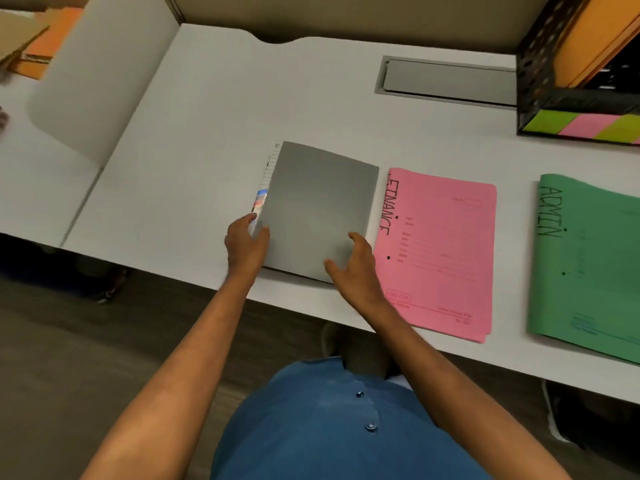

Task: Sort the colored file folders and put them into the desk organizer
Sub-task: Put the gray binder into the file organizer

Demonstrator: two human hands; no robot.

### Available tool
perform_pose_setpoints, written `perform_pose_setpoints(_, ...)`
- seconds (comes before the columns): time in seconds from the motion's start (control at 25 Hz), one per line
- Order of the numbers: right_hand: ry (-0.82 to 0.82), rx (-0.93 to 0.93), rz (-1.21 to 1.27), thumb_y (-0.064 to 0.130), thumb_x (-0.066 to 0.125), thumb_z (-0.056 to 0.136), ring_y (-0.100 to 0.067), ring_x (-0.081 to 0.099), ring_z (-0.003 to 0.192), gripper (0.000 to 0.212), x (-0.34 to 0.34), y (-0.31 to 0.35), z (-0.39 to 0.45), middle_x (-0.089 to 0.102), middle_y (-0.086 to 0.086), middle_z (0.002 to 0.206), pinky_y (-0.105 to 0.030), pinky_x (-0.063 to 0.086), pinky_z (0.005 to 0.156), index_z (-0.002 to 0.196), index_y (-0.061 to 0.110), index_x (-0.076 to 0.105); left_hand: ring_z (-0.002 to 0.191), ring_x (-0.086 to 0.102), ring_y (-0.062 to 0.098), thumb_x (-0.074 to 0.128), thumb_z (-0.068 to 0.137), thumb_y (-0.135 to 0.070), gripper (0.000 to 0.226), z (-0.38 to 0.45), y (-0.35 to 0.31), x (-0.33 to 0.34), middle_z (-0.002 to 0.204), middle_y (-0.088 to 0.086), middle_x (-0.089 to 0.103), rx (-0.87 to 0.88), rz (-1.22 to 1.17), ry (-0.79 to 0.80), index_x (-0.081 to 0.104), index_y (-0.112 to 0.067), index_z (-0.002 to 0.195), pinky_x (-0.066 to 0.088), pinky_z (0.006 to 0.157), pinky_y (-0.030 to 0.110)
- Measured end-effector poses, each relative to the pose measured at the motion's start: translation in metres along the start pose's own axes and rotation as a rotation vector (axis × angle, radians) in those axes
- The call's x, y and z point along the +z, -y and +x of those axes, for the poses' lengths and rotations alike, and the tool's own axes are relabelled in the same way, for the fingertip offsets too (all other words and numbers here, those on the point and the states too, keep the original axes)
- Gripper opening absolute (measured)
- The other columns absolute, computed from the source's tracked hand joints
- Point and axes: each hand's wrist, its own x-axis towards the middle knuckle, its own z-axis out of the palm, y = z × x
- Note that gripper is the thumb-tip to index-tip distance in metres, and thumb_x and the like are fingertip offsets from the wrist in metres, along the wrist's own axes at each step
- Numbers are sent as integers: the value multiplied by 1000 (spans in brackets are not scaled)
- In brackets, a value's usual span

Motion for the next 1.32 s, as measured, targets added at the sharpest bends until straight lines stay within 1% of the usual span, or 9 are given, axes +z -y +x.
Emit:
perform_pose_setpoints(0.12, 46, 95, 54, 35, 67, 94, -23, 25, 151, 82, 20, 2, -1, 21, -3, 166, -43, 28, 123, 159, 17, 20, 116, 53, 17, 62, 100, -33, 52, 6, 10, -17, 135, 0, 53, -153, -78, 176, 45, -17, 148, 49, 88, 32)
perform_pose_setpoints(0.24, 58, 156, 80, 37, 64, 96, -21, 20, 154, 80, 25, 1, -1, 16, 0, 169, -44, 25, 125, 160, 19, 20, 114, 55, 20, 60, 101, -37, 51, 17, 14, -28, 133, 4, 58, -246, -147, 253, 49, -15, 145, 47, 89, 36)
perform_pose_setpoints(0.36, 88, 162, 78, 37, 60, 99, -19, 17, 155, 73, 21, 3, 0, 13, 2, 170, -42, 23, 125, 160, 21, 24, 101, 59, 19, 62, 100, -37, 46, 22, 9, -35, 116, 1, 63, -361, -277, 336, 52, -18, 139, 51, 89, 43)
perform_pose_setpoints(0.6, 85, 214, 276, 33, 57, 102, -21, 36, 146, 56, 1, -3, 4, 36, -1, 162, -35, 38, 112, 154, 25, 40, 116, 65, 32, 69, 95, -32, 33, 21, -1, -44, 122, 12, 67, -336, -418, 493, 57, -24, 125, 57, 95, 56)
perform_pose_setpoints(0.68, 82, 233, 330, 32, 56, 102, -21, 39, 144, 54, -3, -3, 4, 39, -2, 160, -32, 38, 105, 154, 26, 41, 114, 65, 31, 67, 96, -28, 33, 16, -11, -48, 121, 11, 67, -297, -460, 542, 57, -25, 127, 59, 90, 55)
perform_pose_setpoints(0.88, 150, 203, 420, 40, 56, 102, -21, 38, 146, 58, -15, 27, 5, 37, 0, 162, -41, 38, 115, 155, 26, 38, 101, 68, 23, 65, 97, -25, 40, 0, -63, -56, 116, 7, 71, -12, -367, 502, 58, -18, 135, 59, 66, 30)
perform_pose_setpoints(1.0, 135, 161, 584, 54, 60, 95, -22, 42, 143, 66, -43, 66, 6, 44, 6, 156, -48, 43, 113, 153, 30, 41, 100, 68, 18, 70, 95, -27, 40, -17, -107, -54, 118, 4, 69, 212, -286, 458, 58, -17, 132, 59, 73, 26)
perform_pose_setpoints(1.12, 92, 35, 717, 65, 63, 87, -17, 53, 134, 64, -88, 107, 1, 57, 13, 144, -53, 50, 105, 144, 37, 51, 102, 68, 18, 72, 88, -43, 53, -33, -152, -42, 118, -3, 67, 508, -105, 378, 56, -22, 134, 61, 80, 31)
perform_pose_setpoints(1.32, -65, -129, 880, 61, 58, 94, -19, 65, 122, 49, -175, 134, -20, 67, 6, 134, -49, 60, 88, 135, 33, 59, 94, 64, 10, 71, 86, -43, 64, -85, -213, 4, 119, -9, 65, 860, 44, 266, 49, -27, 144, 55, 72, 20)
